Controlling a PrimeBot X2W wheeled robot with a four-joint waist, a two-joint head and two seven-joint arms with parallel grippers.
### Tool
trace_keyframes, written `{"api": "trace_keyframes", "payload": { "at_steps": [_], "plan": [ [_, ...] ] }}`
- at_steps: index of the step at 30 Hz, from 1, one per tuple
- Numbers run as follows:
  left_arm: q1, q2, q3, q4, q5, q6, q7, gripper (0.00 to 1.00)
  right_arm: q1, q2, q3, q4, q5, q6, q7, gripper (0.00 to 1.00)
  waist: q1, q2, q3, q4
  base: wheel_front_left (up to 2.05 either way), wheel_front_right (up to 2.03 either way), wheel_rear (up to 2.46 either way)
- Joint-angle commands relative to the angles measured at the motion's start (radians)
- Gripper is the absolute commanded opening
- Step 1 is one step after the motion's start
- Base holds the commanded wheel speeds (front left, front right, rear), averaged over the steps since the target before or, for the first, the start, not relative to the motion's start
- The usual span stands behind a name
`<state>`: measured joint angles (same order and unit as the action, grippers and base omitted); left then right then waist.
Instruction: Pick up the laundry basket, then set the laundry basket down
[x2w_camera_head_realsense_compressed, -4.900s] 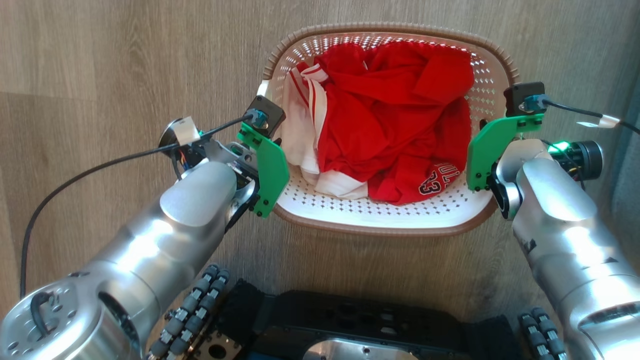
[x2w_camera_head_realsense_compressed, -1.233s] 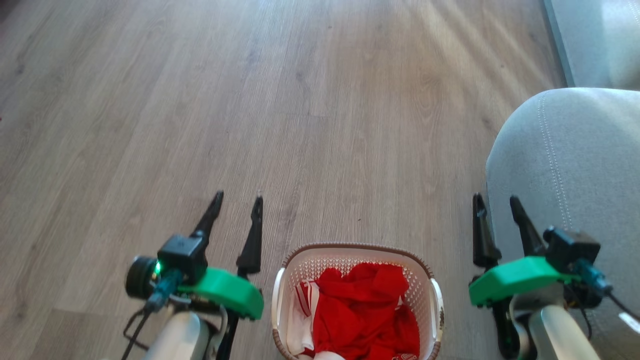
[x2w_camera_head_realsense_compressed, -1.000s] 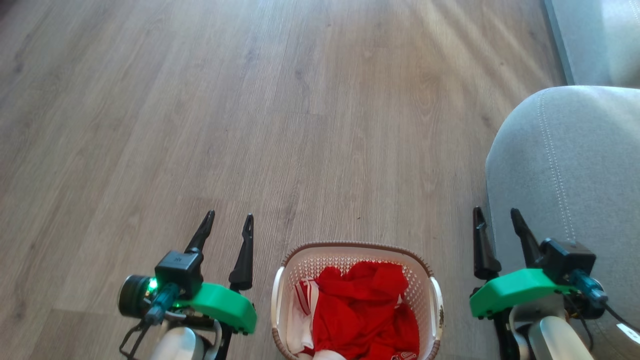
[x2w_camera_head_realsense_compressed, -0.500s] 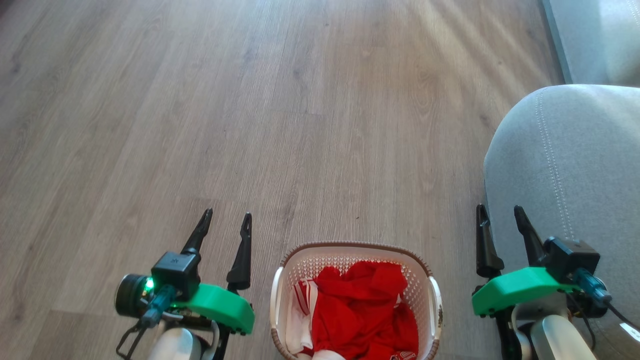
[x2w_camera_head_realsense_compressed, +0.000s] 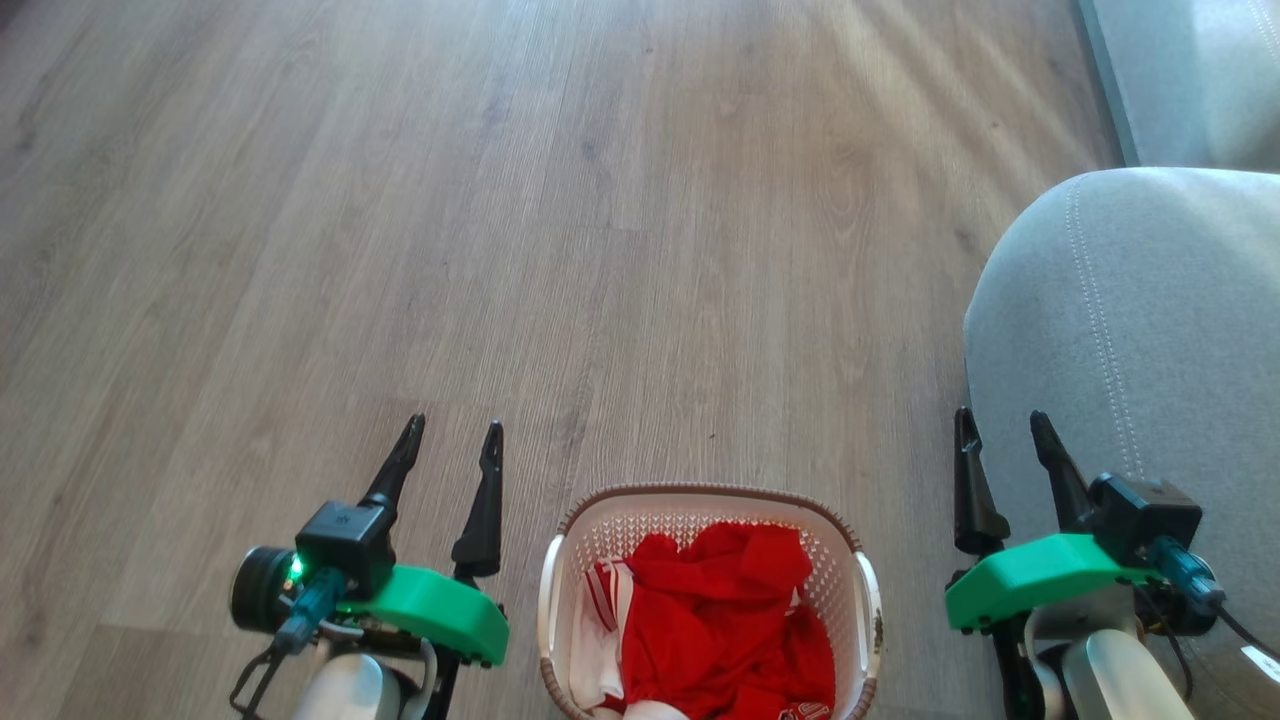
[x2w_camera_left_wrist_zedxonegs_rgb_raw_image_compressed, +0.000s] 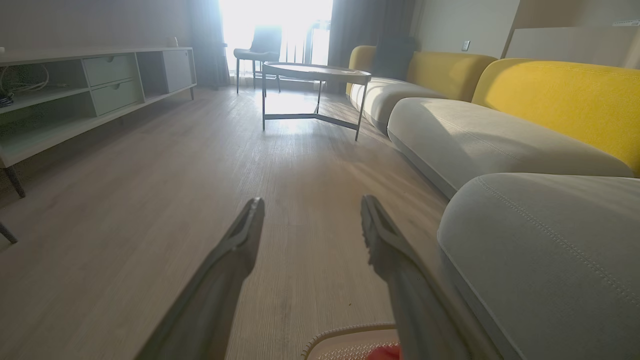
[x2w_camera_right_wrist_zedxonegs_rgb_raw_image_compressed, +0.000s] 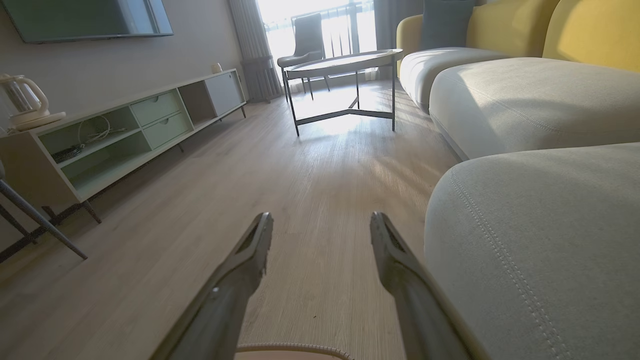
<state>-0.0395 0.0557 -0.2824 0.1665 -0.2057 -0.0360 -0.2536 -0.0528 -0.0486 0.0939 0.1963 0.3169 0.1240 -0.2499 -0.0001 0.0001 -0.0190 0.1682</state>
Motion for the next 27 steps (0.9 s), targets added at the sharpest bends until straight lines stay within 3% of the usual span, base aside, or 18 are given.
{"api": "trace_keyframes", "payload": {
  "at_steps": [1, 12, 13, 18, 27],
  "plan": [
    [-0.034, -0.005, 0.033, -0.036, -0.007, -0.005, -0.008, 1.00, -0.029, -0.002, 0.021, -0.032, -0.004, 0.007, -0.012, 1.00, 0.0001, -0.0001, 0.000, -0.001, 0.00, 0.00, 0.00],
    [-0.041, -0.005, 0.056, -0.024, -0.020, -0.019, -0.008, 1.00, -0.030, -0.002, 0.020, -0.024, -0.007, 0.007, -0.012, 1.00, 0.0001, -0.0001, -0.001, -0.001, 0.00, 0.00, 0.00],
    [0.000, 0.000, 0.015, 0.006, -0.014, -0.017, 0.000, 0.00, 0.000, 0.000, 0.000, 0.006, 0.000, 0.000, 0.000, 0.00, 0.0001, -0.0001, -0.001, -0.002, 0.00, 0.00, 0.00],
    [0.026, 0.000, 0.004, 0.060, -0.023, -0.017, 0.007, 0.00, 0.019, 0.005, 0.004, 0.061, 0.007, 0.000, 0.003, 0.00, 0.0001, -0.0001, -0.001, -0.002, 0.00, 0.00, 0.00],
    [0.021, 0.007, 0.024, 0.059, -0.131, -0.021, 0.026, 0.00, 0.014, 0.002, -0.008, 0.059, 0.104, 0.001, 0.027, 0.00, 0.0001, -0.0001, 0.000, -0.015, 0.00, 0.00, 0.00]
  ]
}}
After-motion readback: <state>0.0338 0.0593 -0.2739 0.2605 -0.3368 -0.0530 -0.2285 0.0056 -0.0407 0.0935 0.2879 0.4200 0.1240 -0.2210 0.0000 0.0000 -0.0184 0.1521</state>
